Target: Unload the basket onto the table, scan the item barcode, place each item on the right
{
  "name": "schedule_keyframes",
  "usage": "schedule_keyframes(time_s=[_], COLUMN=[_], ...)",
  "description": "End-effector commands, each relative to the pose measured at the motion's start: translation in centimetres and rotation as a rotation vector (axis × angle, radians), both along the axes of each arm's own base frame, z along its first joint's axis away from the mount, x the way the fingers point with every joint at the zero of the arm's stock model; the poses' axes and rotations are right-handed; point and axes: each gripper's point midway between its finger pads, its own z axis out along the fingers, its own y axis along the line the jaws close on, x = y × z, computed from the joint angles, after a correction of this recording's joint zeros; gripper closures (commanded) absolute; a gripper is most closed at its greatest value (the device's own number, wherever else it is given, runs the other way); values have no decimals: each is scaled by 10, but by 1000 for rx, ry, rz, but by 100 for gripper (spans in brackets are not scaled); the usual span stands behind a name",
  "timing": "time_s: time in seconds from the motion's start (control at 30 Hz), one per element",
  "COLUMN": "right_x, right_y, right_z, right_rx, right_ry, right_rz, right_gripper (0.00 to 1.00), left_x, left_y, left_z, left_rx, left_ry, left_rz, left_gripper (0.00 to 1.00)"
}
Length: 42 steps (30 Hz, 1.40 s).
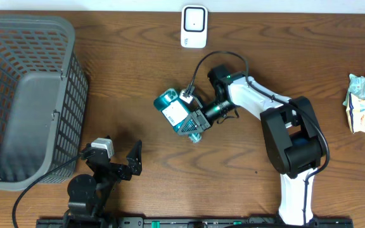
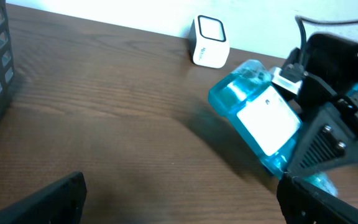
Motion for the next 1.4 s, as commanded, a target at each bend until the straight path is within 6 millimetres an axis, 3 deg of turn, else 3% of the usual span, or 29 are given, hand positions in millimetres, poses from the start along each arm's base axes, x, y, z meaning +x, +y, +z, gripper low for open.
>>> schedule_keyframes(time_s=[0.0,0.23,0.4,0.67,0.97,1.23,1.37], right_x=[34,110,160,242,295,352,371], right_y=[4,-17,-36,-65,-86,-82,-82], right_z=[13,-9,-11,32,76,74,66], right_rx=[-30,-328,-477,-675,-804,-926,-956], right_ry=[-194,-491,-709,-1113,-1446,-1550,-1571], right_rz=[6,-135,-234,-377,-430,-447,-451], right_gripper=[99,99,99,99,99,97,95], left_x=[-2,-2,-2,-2,-2,-2,-2], left_y=[-1,-1,-1,-1,-1,-1,-1], left_z=[-11,-11,-11,-11,-11,-11,-11], left_rx=[-2,-2,-2,-2,-2,-2,-2], left_ry=[33,33,33,33,33,33,33], left_rz=[-9,-9,-9,-9,-9,-9,-9], left_gripper=[2,2,2,2,2,2,2])
